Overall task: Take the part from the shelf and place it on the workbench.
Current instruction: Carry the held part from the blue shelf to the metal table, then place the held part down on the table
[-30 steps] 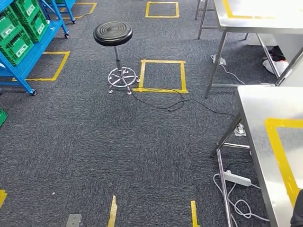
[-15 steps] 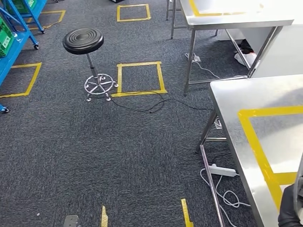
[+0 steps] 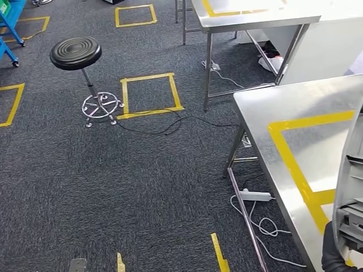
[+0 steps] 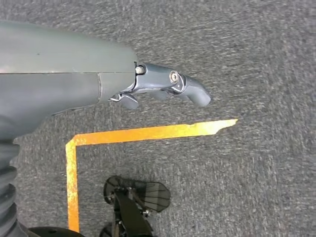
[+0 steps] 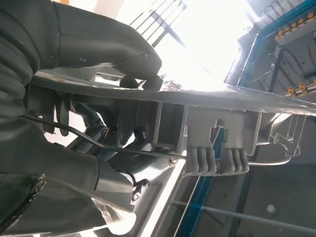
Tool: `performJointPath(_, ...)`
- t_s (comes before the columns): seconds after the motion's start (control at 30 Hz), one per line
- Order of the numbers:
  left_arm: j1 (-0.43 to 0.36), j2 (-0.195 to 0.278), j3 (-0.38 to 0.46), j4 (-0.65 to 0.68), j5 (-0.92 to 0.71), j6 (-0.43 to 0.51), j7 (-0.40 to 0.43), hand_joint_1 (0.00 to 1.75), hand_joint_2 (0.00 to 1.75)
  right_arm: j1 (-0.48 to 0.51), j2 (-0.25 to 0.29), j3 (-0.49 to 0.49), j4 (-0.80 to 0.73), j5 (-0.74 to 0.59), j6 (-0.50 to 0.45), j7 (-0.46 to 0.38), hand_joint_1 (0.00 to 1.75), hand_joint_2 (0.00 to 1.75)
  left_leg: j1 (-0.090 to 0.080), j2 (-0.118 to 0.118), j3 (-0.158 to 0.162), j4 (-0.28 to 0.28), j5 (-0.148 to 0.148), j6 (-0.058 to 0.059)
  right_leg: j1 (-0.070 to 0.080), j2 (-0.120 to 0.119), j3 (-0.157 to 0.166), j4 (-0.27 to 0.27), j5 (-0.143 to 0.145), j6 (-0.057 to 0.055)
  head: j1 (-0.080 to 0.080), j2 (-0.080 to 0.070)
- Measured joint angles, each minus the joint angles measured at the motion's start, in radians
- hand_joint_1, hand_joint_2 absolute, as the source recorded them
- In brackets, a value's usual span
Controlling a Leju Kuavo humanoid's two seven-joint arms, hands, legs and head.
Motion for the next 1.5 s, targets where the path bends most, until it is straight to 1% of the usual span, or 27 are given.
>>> performJointPath(0.1,-0.001,0.002,0.000,0.000,0.000,0.000,0.000,0.00,1.75,0.003,0.000,0.001,0.003,-0.001,0.000,0.000,1.75,1.75,0.001,0.015,0.006,0.001,-0.007,-0.014,0.004,0.018,0.006,-0.010,-0.001,-0.021,0.000,0.000)
performJointPath(0.17,-0.002,0.001,0.001,0.000,0.000,0.000,0.000,0.00,1.75,0.004,0.000,0.001,0.003,-0.001,0.000,0.000,1.75,1.75,0.005,0.000,-0.005,0.038,-0.035,-0.024,0.001,0.031,0.010,-0.013,0.000,-0.034,-0.003,0.000)
performJointPath(0.27,-0.001,0.000,0.001,0.000,0.000,0.000,0.001,0.00,1.75,0.004,0.000,0.003,0.004,-0.001,0.000,0.000,1.75,1.75,0.008,-0.034,-0.089,0.222,-0.124,-0.027,0.003,0.053,0.015,-0.013,-0.003,-0.046,-0.007,0.000)
performJointPath(0.3,0.001,0.001,0.002,0.000,0.000,0.000,0.001,0.00,1.75,0.005,0.000,0.004,0.004,-0.001,0.000,0.000,1.75,1.75,0.008,-0.037,-0.115,0.273,-0.138,-0.026,0.005,0.062,0.016,-0.013,-0.004,-0.048,-0.007,0.000)
performJointPath(0.33,0.003,0.001,0.002,0.000,0.000,0.000,0.001,0.00,1.75,0.005,0.000,0.004,0.005,0.000,0.000,0.000,1.75,1.75,0.008,-0.039,-0.126,0.289,-0.131,-0.024,0.007,0.072,0.018,-0.013,-0.005,-0.049,-0.007,0.000)
performJointPath(0.37,0.004,0.002,0.003,0.000,0.000,0.000,0.001,0.00,1.75,0.005,0.000,0.004,0.006,0.000,0.000,0.000,1.75,1.75,0.007,-0.042,-0.118,0.265,-0.104,-0.020,0.008,0.082,0.021,-0.013,-0.006,-0.049,-0.007,0.000)
performJointPath(0.43,0.004,0.003,0.005,0.000,0.000,0.000,0.001,0.00,1.75,0.005,0.000,0.004,0.006,0.000,0.000,0.000,1.75,1.75,0.006,-0.064,-0.067,0.141,-0.027,-0.009,0.010,0.100,0.028,-0.013,-0.009,-0.048,-0.007,0.000)
performJointPath(0.5,0.003,0.004,0.006,0.000,0.000,0.000,0.001,0.00,1.75,0.004,0.000,0.005,0.006,-0.001,0.000,0.000,1.75,1.75,0.005,-0.090,-0.023,0.040,0.008,-0.001,0.010,0.115,0.028,-0.011,-0.011,-0.042,-0.007,0.000)
performJointPath(0.53,0.002,0.005,0.006,0.000,0.000,0.001,0.001,0.00,1.75,0.005,0.000,0.005,0.006,0.000,0.000,0.000,1.75,1.75,0.003,-0.096,-0.016,0.021,0.006,0.002,0.009,0.122,0.025,-0.012,-0.011,-0.037,-0.006,0.000)
performJointPath(0.6,-0.001,0.005,0.006,0.000,0.000,0.002,0.002,0.00,1.75,0.007,0.000,0.005,0.006,0.000,0.000,0.000,1.75,1.75,0.002,-0.087,-0.011,0.006,0.005,0.007,0.005,0.130,0.018,-0.012,-0.010,-0.025,-0.007,0.000)
performJointPath(0.67,-0.002,0.004,0.006,0.000,0.000,0.002,0.002,0.00,1.75,0.007,0.000,0.005,0.006,0.000,0.000,0.000,1.75,1.75,0.004,-0.073,-0.004,-0.010,0.010,0.016,0.005,0.107,0.000,0.016,-0.029,-0.016,-0.004,0.000)
performJointPath(0.77,0.000,0.004,0.007,0.000,0.000,0.002,0.002,0.00,1.75,0.004,-0.001,0.005,0.007,0.000,0.000,-0.001,1.75,1.75,0.005,-0.048,0.004,-0.017,0.010,0.025,0.004,0.062,-0.087,0.180,-0.103,-0.005,-0.001,0.000)
performJointPath(0.8,0.001,0.004,0.007,0.000,0.000,0.002,0.002,0.00,1.75,0.004,-0.002,0.005,0.008,0.001,0.000,-0.001,1.75,1.75,0.004,-0.039,0.005,-0.017,0.008,0.025,0.002,0.057,-0.117,0.231,-0.116,-0.001,-0.001,0.000)
performJointPath(0.83,0.001,0.004,0.007,0.000,0.000,0.002,0.002,0.00,1.75,0.005,-0.002,0.005,0.010,0.001,0.000,0.000,1.75,1.75,0.004,-0.031,0.007,-0.017,0.006,0.024,-0.001,0.054,-0.134,0.254,-0.112,0.003,-0.001,0.000)
performJointPath(0.87,0.001,0.004,0.007,0.000,0.000,0.002,0.002,0.00,1.75,0.006,-0.002,0.005,0.011,0.001,0.000,0.000,1.75,1.75,0.005,-0.023,0.011,-0.017,0.002,0.022,-0.004,0.049,-0.130,0.238,-0.089,0.006,-0.001,0.000)
performJointPath(0.9,0.001,0.003,0.007,0.000,0.000,0.002,0.002,0.00,1.75,0.006,-0.003,0.005,0.012,0.001,0.000,0.000,1.75,1.75,0.006,-0.016,0.016,-0.017,-0.002,0.019,-0.007,0.042,-0.107,0.187,-0.053,0.008,-0.001,0.000)
performJointPath(0.97,0.001,0.003,0.007,0.000,0.000,0.002,0.002,0.00,1.75,0.004,-0.003,0.005,0.012,0.001,0.000,0.000,1.75,1.75,0.004,-0.004,0.027,-0.014,-0.013,0.008,-0.007,0.010,-0.039,0.058,0.002,0.011,0.000,0.000)
performJointPath(1.03,0.001,0.004,0.007,0.000,0.000,0.002,0.002,0.00,1.75,0.003,-0.003,0.005,0.013,0.001,0.000,0.000,1.75,1.75,-0.001,0.007,0.032,-0.010,-0.021,-0.004,-0.002,-0.008,-0.005,-0.002,0.008,0.002,-0.002,0.000)
performJointPath(1.1,-0.001,0.005,0.007,0.000,0.000,0.002,0.002,0.00,1.75,0.006,-0.003,0.005,0.014,0.000,0.000,0.000,1.75,1.75,-0.002,0.022,0.036,-0.008,-0.026,-0.011,0.001,0.006,-0.004,-0.005,0.004,-0.012,-0.005,0.000)
performJointPath(1.17,-0.003,0.004,0.007,0.000,0.000,0.002,0.002,0.00,1.75,0.007,-0.003,0.005,0.014,-0.001,0.000,0.001,1.75,1.75,0.002,0.015,0.035,0.007,-0.043,-0.019,-0.001,0.021,-0.002,-0.007,0.004,-0.024,-0.006,0.000)
performJointPath(1.23,-0.003,0.002,0.007,0.000,0.000,0.002,0.002,0.00,1.75,0.006,-0.003,0.005,0.014,-0.001,0.000,0.000,1.75,1.75,0.006,-0.015,-0.006,0.097,-0.094,-0.025,-0.002,0.035,0.001,-0.008,0.004,-0.034,-0.008,0.000)
performJointPath(1.3,0.000,0.002,0.007,0.000,0.000,0.002,0.002,0.00,1.75,0.005,-0.003,0.006,0.014,0.000,0.000,0.000,1.75,1.75,0.007,-0.034,-0.078,0.237,-0.148,-0.027,0.000,0.051,0.003,-0.008,0.002,-0.041,-0.009,0.000)
performJointPath(1.33,0.002,0.002,0.007,0.000,0.000,0.002,0.002,0.00,1.75,0.005,-0.003,0.006,0.014,0.000,0.000,0.000,1.75,1.75,0.007,-0.037,-0.104,0.280,-0.153,-0.025,0.002,0.060,0.004,-0.008,0.001,-0.042,-0.009,0.000)
performJointPath(1.37,0.003,0.002,0.007,0.000,-0.001,0.003,0.003,0.00,1.75,0.005,-0.003,0.006,0.014,0.007,0.002,0.007,1.75,1.75,0.007,-0.039,-0.114,0.288,-0.139,-0.022,0.003,0.069,0.006,-0.008,0.000,-0.043,-0.009,0.000)
performJointPath(1.4,0.004,0.002,0.007,0.000,-0.004,0.007,0.005,0.00,1.75,0.005,-0.008,0.005,0.016,0.031,0.009,0.032,1.75,1.75,0.006,-0.042,-0.107,0.258,-0.108,-0.017,0.004,0.079,0.009,-0.008,0.000,-0.043,-0.009,0.000)
performJointPath(1.47,0.004,0.002,0.005,0.000,-0.014,0.018,0.014,0.00,1.75,0.007,-0.039,0.006,0.027,0.115,0.027,0.163,1.75,1.75,0.004,-0.062,-0.058,0.134,-0.030,-0.003,0.004,0.096,0.015,-0.009,-0.002,-0.042,-0.009,0.000)
performJointPath(1.5,0.003,0.002,0.005,0.000,-0.018,0.023,0.018,0.00,1.75,0.010,-0.063,0.006,0.037,0.154,0.034,0.259,1.75,1.75,0.003,-0.080,-0.035,0.078,-0.007,0.003,0.004,0.103,0.016,-0.008,-0.002,-0.039,-0.009,0.000)
